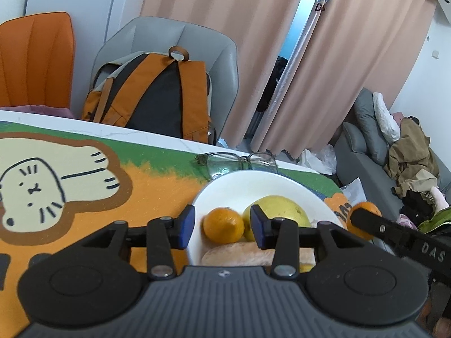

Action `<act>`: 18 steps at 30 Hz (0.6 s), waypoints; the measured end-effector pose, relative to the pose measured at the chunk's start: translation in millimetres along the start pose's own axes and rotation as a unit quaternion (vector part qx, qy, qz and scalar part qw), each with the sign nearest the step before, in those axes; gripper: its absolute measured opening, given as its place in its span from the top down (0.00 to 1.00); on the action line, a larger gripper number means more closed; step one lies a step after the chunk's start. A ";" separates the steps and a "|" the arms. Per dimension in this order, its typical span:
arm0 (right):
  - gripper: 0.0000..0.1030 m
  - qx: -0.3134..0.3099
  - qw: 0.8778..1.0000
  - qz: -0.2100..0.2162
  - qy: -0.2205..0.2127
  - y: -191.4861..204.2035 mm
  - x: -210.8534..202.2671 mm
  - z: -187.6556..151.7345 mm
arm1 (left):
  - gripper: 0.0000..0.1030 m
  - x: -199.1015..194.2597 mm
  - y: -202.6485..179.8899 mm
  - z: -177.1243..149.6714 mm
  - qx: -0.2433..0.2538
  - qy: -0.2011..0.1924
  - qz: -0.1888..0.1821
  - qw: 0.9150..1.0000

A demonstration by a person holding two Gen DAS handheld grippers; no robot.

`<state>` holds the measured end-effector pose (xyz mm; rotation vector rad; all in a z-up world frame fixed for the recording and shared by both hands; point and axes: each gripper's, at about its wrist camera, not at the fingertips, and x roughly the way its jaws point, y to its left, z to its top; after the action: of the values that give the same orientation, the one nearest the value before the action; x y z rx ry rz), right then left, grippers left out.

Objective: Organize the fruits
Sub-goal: 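Open both grippers to drop the mandarins onto the plate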

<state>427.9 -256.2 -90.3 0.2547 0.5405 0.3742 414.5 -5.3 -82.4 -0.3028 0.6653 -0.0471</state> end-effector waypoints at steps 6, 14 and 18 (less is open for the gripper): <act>0.54 -0.003 1.000 0.013 -0.004 10.8 1.1 2.7 | 0.47 -17.4 12.5 -5.3 -0.006 -0.003 0.013 1.000; 0.51 0.018 1.000 0.016 0.006 10.7 -3.9 -4.8 | 0.22 -44.1 30.5 -14.5 -0.014 -0.005 0.042 0.999; 0.51 0.023 1.000 0.015 0.003 12.1 -11.9 -7.5 | 0.21 -56.7 37.6 -20.7 -0.016 -0.008 0.050 0.999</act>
<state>411.1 -249.1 -87.1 0.3059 0.5517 0.3931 355.2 33.0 -74.6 -0.3008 0.6658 0.0616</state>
